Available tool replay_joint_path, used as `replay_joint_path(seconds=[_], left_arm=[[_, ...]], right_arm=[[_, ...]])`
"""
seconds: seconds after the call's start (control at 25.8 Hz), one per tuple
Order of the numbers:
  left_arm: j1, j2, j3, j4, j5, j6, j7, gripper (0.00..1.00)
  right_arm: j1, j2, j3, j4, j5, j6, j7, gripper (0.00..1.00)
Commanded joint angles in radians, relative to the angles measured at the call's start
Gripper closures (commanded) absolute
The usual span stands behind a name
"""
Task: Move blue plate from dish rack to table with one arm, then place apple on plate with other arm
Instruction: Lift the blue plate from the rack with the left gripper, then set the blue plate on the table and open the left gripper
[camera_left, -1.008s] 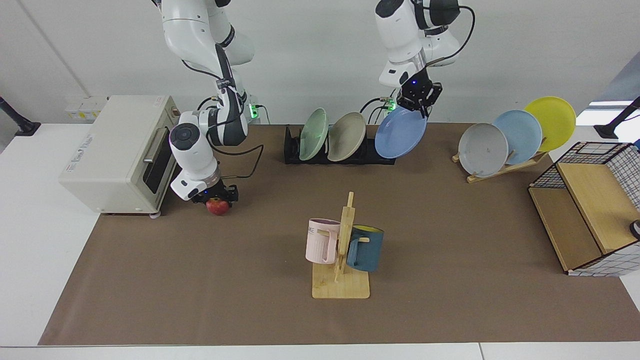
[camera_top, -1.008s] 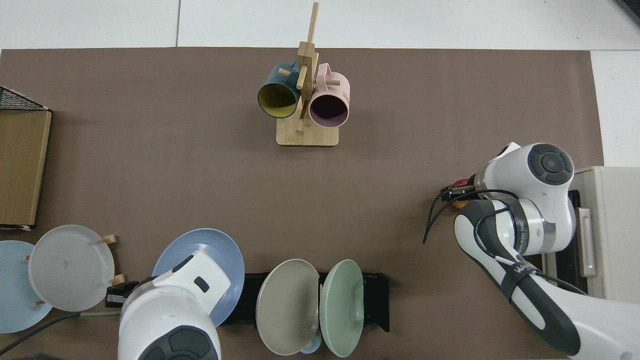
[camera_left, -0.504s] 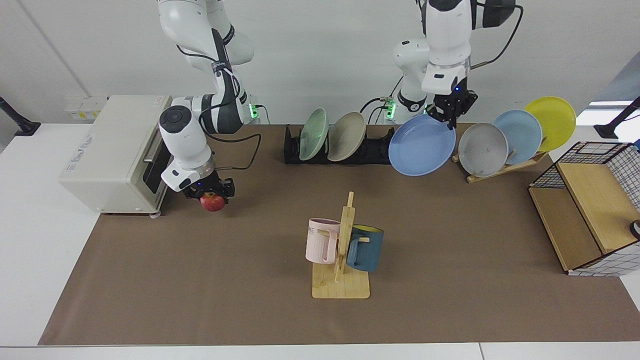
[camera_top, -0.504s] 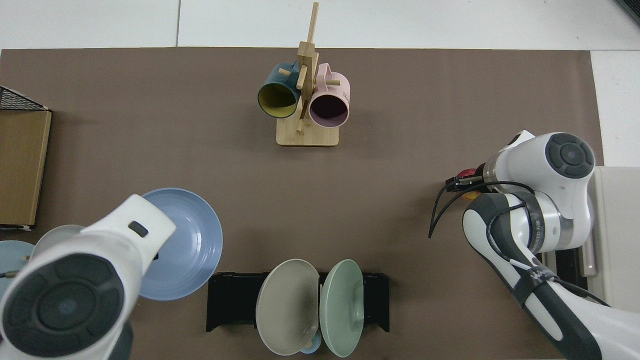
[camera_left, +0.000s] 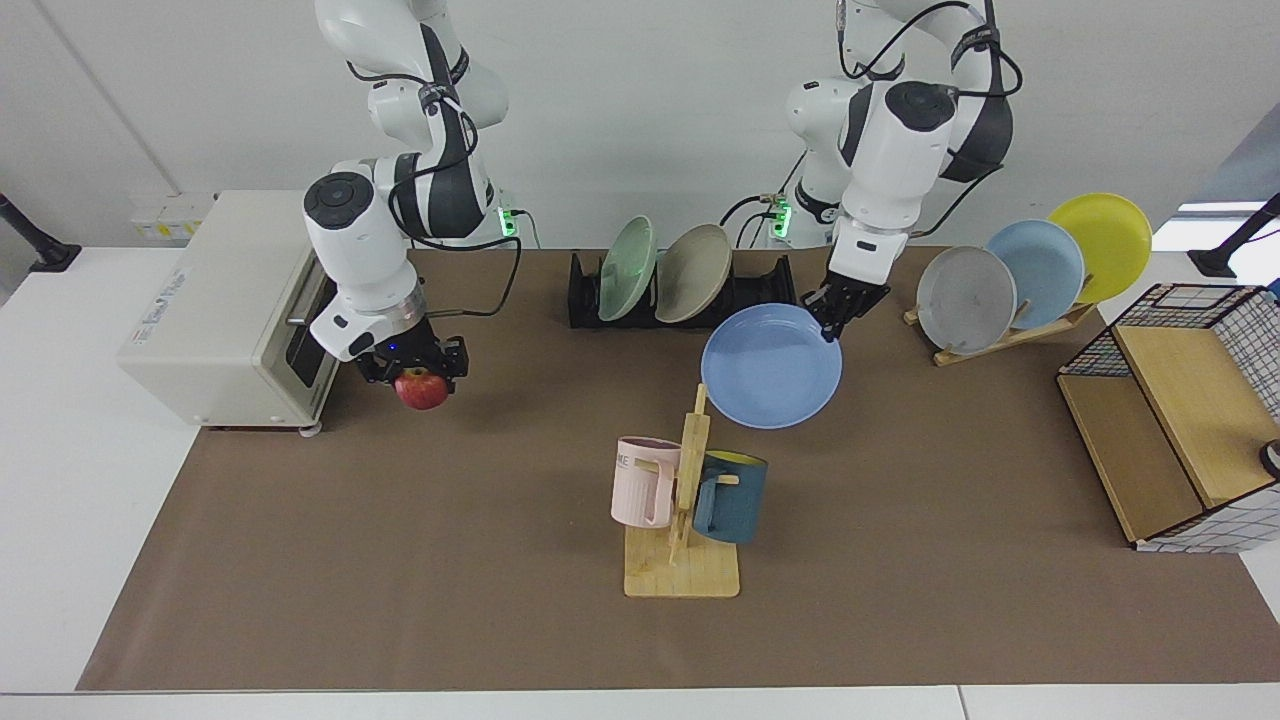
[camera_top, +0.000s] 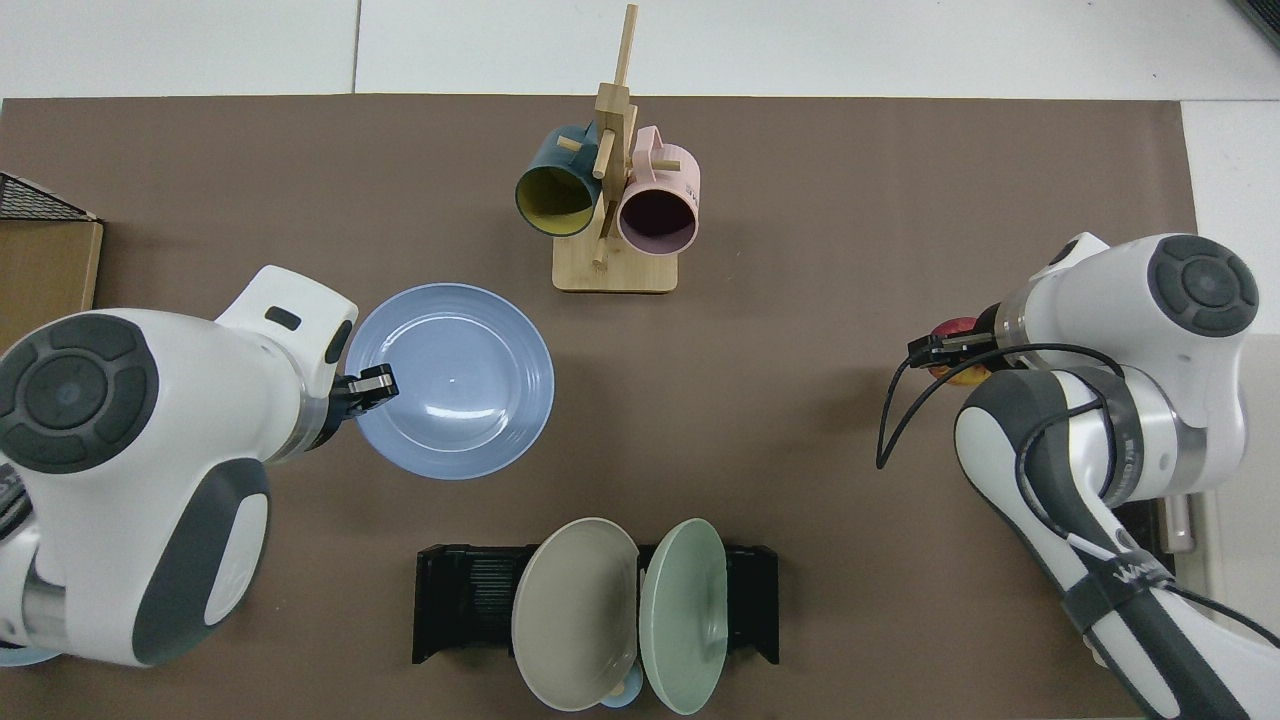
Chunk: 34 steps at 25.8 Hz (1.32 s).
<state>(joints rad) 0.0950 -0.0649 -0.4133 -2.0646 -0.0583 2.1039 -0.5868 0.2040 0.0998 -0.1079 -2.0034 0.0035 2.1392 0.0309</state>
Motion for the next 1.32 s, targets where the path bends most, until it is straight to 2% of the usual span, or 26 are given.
replay_joint_path(seconds=[0.0, 0.12, 0.43, 0.47, 0.54, 0.58, 0.66, 0.74, 0.85, 0.97, 1.12, 1.28], left_arm=[[-0.028, 0.125, -0.056, -0.032, -0.026, 0.138, -0.068, 1.0], [-0.029, 0.142, -0.082, -0.071, -0.026, 0.221, -0.096, 1.0], [-0.06, 0.172, -0.11, -0.127, -0.018, 0.295, -0.091, 1.0], [-0.06, 0.172, -0.111, -0.131, -0.018, 0.295, -0.078, 0.88], [-0.06, 0.171, -0.111, -0.131, -0.018, 0.286, -0.074, 0.52], [-0.06, 0.171, -0.111, -0.131, -0.018, 0.286, -0.074, 0.37], [-0.057, 0.174, -0.11, -0.124, -0.017, 0.286, -0.077, 0.24], [-0.051, 0.177, -0.11, -0.115, -0.015, 0.283, -0.079, 0.0], [-0.044, 0.174, -0.101, -0.094, 0.023, 0.239, -0.079, 0.0], [-0.034, 0.149, -0.085, -0.036, 0.067, 0.112, -0.073, 0.0], [-0.028, 0.093, -0.027, 0.021, 0.1, -0.036, -0.012, 0.0], [-0.031, 0.031, 0.065, 0.093, 0.084, -0.197, 0.14, 0.0]], right_arm=[[0.005, -0.008, 0.001, 0.008, -0.007, -0.021, 0.02, 1.0], [0.005, -0.008, 0.001, 0.008, -0.007, -0.022, 0.02, 1.0], [0.011, -0.008, 0.002, 0.008, -0.005, -0.021, 0.024, 1.0], [0.018, -0.008, 0.002, 0.008, -0.005, -0.021, 0.03, 1.0], [0.031, -0.009, 0.002, 0.008, -0.005, -0.022, 0.041, 1.0], [0.035, -0.011, 0.002, 0.008, -0.005, -0.022, 0.049, 1.0], [0.037, -0.014, 0.001, 0.005, -0.005, -0.022, 0.058, 1.0], [0.037, -0.014, 0.002, 0.003, -0.005, -0.022, 0.058, 1.0], [0.037, -0.015, 0.001, 0.002, -0.005, -0.022, 0.06, 1.0], [0.04, -0.017, 0.002, -0.001, -0.005, -0.022, 0.067, 1.0], [0.086, -0.022, 0.001, -0.003, -0.005, -0.019, 0.112, 1.0], [0.132, -0.017, 0.002, -0.003, -0.005, -0.01, 0.184, 1.0]])
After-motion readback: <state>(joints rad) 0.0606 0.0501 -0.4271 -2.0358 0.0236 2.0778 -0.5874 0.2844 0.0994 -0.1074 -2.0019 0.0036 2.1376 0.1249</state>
